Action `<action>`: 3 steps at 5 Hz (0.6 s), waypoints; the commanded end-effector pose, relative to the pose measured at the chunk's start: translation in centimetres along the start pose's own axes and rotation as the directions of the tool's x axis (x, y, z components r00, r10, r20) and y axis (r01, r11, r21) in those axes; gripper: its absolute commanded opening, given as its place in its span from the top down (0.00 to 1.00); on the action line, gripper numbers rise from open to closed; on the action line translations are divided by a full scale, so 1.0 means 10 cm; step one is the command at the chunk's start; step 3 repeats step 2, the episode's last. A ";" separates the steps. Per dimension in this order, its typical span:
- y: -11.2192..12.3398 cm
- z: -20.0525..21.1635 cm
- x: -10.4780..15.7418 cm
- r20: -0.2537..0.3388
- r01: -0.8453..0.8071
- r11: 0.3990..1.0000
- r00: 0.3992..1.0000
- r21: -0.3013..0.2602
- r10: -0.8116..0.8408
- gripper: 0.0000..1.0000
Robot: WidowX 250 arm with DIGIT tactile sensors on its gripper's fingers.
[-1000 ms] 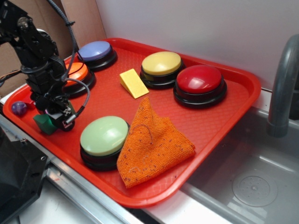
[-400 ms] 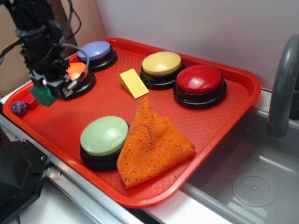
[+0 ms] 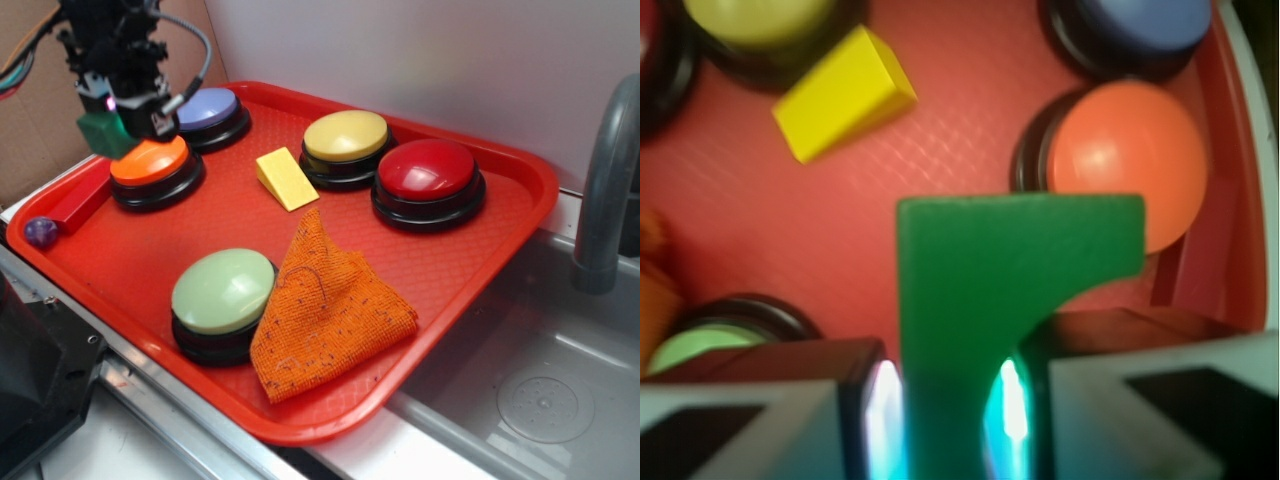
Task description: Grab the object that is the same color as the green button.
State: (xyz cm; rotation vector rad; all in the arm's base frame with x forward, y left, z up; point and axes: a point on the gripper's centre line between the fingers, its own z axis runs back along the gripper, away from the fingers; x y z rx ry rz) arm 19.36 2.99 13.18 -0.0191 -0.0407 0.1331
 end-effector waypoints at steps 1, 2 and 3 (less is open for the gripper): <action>-0.09 0.42 0.16 0.118 0.044 0.999 0.992 -0.009 -0.043 1.00; -0.07 0.36 0.15 0.098 0.024 1.000 0.995 0.020 -0.026 1.00; -0.07 0.36 0.15 0.098 0.024 1.000 0.995 0.020 -0.026 1.00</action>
